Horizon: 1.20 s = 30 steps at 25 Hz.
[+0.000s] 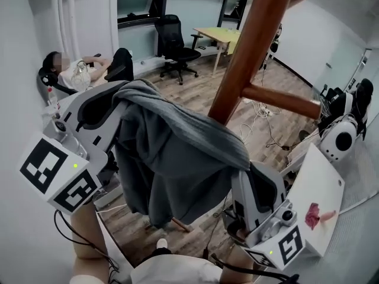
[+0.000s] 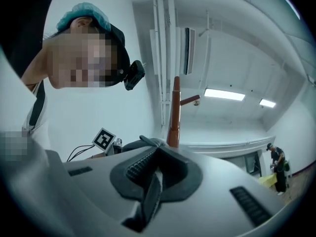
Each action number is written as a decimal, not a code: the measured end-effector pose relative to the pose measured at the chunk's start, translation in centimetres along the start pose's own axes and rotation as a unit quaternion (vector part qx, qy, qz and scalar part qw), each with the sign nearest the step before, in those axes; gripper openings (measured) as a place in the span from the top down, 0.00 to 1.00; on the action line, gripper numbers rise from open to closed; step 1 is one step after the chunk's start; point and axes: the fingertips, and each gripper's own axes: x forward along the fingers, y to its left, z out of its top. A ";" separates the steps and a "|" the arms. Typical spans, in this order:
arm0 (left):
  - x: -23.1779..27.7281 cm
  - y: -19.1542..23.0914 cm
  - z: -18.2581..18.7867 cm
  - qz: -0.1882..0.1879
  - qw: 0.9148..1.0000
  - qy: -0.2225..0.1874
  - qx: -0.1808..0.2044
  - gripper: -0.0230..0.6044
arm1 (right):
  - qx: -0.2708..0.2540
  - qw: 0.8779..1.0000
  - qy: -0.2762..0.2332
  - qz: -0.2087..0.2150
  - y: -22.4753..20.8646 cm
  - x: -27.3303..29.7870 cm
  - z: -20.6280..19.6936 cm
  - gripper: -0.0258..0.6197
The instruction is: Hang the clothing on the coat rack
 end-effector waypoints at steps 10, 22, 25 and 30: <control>1.1 -1.4 -4.4 -0.015 0.999 0.046 -0.022 0.90 | 0.013 0.999 0.036 -0.012 0.0 -0.1 -2.2 0.92; -2.0 -0.8 0.8 0.021 0.997 0.007 0.072 0.89 | 0.018 1.000 -0.024 0.002 1.2 -0.7 1.4 0.92; -3.3 -1.2 3.4 0.018 0.996 -0.019 0.085 0.89 | 0.016 0.998 -0.053 0.004 1.1 -0.4 3.2 0.92; -1.7 -2.7 8.7 -0.012 0.989 -0.081 0.127 0.89 | -0.010 0.997 -0.077 -0.008 0.1 -0.6 4.6 0.92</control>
